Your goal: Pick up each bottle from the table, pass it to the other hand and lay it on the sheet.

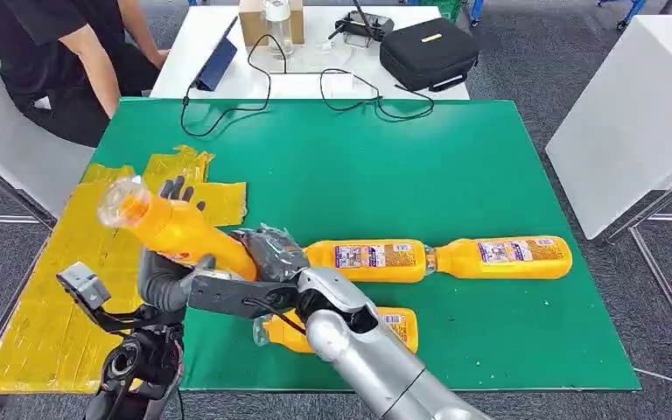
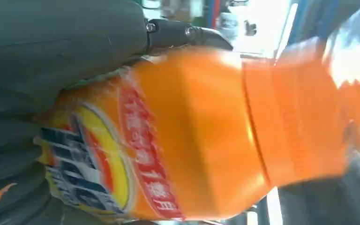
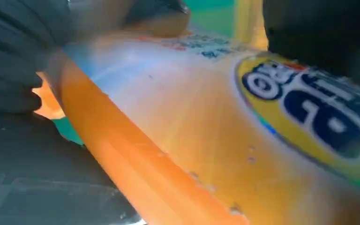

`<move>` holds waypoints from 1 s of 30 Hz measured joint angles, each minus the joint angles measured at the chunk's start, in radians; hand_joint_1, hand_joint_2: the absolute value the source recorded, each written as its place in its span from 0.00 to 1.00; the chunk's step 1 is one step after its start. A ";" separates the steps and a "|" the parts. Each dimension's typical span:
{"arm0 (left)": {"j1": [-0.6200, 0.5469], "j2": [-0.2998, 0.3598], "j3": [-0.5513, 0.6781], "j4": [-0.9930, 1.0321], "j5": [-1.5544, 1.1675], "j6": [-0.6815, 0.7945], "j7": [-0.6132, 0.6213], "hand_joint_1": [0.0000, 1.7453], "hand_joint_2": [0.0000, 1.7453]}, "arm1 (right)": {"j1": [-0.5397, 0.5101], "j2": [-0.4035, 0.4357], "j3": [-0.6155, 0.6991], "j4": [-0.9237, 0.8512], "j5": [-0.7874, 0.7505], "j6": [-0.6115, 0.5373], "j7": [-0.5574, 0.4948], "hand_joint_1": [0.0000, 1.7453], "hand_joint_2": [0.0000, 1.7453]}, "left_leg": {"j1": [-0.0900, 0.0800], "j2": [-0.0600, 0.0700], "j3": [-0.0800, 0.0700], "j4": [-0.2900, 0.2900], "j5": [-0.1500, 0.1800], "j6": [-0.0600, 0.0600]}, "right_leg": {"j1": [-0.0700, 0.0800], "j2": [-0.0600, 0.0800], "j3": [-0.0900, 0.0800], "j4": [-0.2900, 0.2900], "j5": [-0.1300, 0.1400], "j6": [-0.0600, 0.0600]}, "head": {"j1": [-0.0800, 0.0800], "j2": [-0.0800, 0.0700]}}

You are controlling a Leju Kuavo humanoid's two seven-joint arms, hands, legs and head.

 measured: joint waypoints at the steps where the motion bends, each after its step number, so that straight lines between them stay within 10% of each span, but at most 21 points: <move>1: 0.003 0.000 0.002 0.001 -0.004 0.003 0.004 0.00 1.00 | -0.006 0.000 0.011 0.003 -0.002 -0.001 0.005 0.92 1.00 | 0.000 0.000 0.000 0.000 0.000 0.000 | 0.000 0.000 0.000 0.000 0.000 0.000 | 0.000 0.000; 8: 0.009 0.000 0.021 -0.013 -0.037 0.007 0.034 0.00 1.00 | -0.038 0.000 0.068 0.011 -0.029 0.001 0.047 0.90 1.00 | 0.000 0.000 0.000 0.000 0.000 0.000 | 0.000 0.000 0.000 0.000 0.000 0.000 | 0.000 0.000; 9: 0.013 0.000 0.023 -0.018 -0.043 0.007 0.036 0.16 1.00 | -0.041 0.000 0.076 0.011 -0.033 0.001 0.050 0.90 1.00 | 0.000 0.000 0.000 0.000 0.000 0.000 | 0.000 0.000 0.000 0.000 0.000 0.000 | 0.000 0.000; 10: 0.016 0.000 0.026 -0.023 -0.048 0.006 0.039 1.00 1.00 | -0.044 -0.001 0.081 0.011 -0.037 0.001 0.052 0.89 1.00 | 0.000 0.000 0.000 0.000 0.000 0.000 | 0.000 0.000 0.000 0.000 0.000 0.000 | -0.001 0.000; 30: 0.040 0.001 0.056 -0.046 -0.037 -0.031 0.028 1.00 1.00 | -0.058 -0.003 0.119 0.015 -0.044 0.000 0.051 0.99 1.00 | 0.000 0.000 0.000 0.000 0.000 0.000 | 0.000 0.000 0.000 0.000 0.000 0.000 | 0.000 0.000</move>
